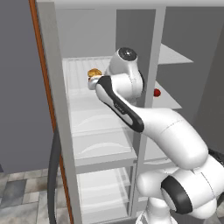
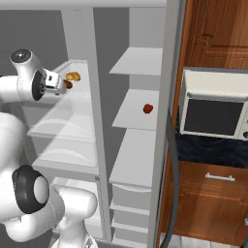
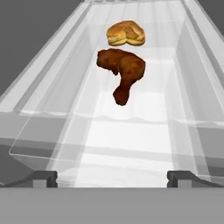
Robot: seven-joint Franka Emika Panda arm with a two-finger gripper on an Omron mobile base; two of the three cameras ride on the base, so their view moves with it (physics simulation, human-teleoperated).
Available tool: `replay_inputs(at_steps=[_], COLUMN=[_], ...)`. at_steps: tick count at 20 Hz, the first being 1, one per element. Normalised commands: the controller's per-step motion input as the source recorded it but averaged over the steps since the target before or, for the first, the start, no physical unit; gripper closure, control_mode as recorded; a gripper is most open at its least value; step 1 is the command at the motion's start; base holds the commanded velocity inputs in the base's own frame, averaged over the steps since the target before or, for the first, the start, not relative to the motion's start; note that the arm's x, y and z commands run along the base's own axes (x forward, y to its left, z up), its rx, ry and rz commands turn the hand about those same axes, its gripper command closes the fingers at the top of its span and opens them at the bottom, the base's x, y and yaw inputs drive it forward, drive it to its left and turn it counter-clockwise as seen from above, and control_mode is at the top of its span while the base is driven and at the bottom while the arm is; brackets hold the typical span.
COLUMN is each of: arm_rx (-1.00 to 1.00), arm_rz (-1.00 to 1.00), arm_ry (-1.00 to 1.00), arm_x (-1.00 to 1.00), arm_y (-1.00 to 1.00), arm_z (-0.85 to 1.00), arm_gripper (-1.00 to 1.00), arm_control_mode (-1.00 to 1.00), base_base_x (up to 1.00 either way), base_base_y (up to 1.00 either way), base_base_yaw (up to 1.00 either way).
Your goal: There's a chicken drumstick in the fridge that needs to be moved to the freezer for freezing. Pick up the chicken drumstick from the fridge, place it on any shelf in the freezer, and close the fridge and freezer doors when done.
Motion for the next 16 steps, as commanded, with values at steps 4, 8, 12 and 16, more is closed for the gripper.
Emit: replay_inputs(at_steps=[4,8,12,16], arm_rx=[-0.01,0.00,0.00,0.00], arm_rz=[0.00,0.00,0.00,0.00], arm_ry=[0.00,0.00,0.00,0.00], arm_x=[0.56,0.46,0.42,0.31], arm_y=[0.04,0.00,0.01,0.01], arm_z=[-0.16,-0.02,-0.02,-0.13], arm_gripper=[-1.00,-1.00,-1.00,-1.00], arm_control_mode=[-1.00,-1.00,-1.00,-1.00], base_base_x=[0.00,0.00,0.00,0.00], base_base_y=[0.00,0.00,0.00,0.00], base_base_yaw=[0.00,0.00,0.00,0.00])
